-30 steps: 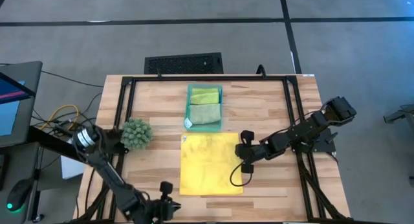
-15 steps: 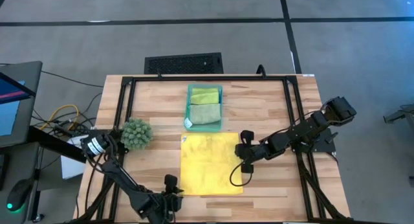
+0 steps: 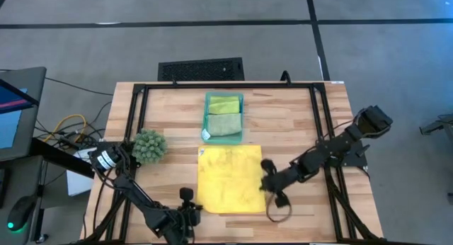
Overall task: Fold microfiber towels
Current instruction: Fold the yellow microfiber cloth
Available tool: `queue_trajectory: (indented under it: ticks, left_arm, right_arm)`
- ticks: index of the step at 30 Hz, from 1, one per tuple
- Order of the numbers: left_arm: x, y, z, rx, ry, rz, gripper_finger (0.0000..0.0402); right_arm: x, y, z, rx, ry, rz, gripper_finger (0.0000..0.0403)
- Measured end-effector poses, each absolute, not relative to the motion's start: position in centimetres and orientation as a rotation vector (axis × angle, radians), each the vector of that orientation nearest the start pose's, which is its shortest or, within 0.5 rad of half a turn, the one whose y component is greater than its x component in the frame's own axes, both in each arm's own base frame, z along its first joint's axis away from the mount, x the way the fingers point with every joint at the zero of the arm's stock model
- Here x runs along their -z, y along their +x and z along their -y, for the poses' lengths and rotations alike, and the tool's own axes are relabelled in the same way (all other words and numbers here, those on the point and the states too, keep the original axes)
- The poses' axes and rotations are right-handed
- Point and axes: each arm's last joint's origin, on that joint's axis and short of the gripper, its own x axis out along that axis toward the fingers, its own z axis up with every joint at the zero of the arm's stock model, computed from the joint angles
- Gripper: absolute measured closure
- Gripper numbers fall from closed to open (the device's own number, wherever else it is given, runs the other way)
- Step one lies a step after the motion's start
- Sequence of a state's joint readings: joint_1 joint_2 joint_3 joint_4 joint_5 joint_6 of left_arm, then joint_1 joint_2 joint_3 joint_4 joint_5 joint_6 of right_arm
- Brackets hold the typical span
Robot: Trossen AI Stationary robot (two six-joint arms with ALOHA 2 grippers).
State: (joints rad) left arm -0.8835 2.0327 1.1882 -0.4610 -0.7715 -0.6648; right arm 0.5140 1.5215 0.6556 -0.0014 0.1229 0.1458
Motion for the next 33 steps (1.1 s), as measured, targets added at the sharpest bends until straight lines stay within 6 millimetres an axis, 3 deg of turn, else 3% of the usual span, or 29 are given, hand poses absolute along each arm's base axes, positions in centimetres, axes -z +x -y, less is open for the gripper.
queue_trajectory:
  ticks: [4,8,11,15,23,33]
  left_arm:
    - [-11.2,25.0,27.1,-0.248,0.308,-0.783,0.0392]
    - [-11.4,25.1,27.0,-0.286,0.316,-0.732,0.0399]
    - [-11.5,25.2,27.1,-0.305,0.297,-0.705,0.0399]
    - [-11.5,25.3,27.3,-0.306,0.259,-0.687,0.0398]
    - [-11.6,25.4,27.3,-0.304,0.256,-0.677,0.0401]
    - [-11.6,25.4,27.3,-0.299,0.254,-0.683,0.0401]
  right_arm:
    - [-14.7,23.3,-15.9,-0.519,-0.136,-0.793,0.0328]
    - [-13.2,21.7,-18.5,-0.679,-0.345,-0.772,0.0271]
    - [-12.3,21.1,-20.1,-0.648,-0.450,-0.762,0.0234]
    - [-11.8,21.8,-21.3,-0.572,-0.547,-0.738,0.0211]
    - [-10.5,23.9,-22.6,-0.525,-0.647,-0.865,0.0230]
    - [-11.7,24.1,-22.2,-0.424,-0.705,-0.940,0.0276]
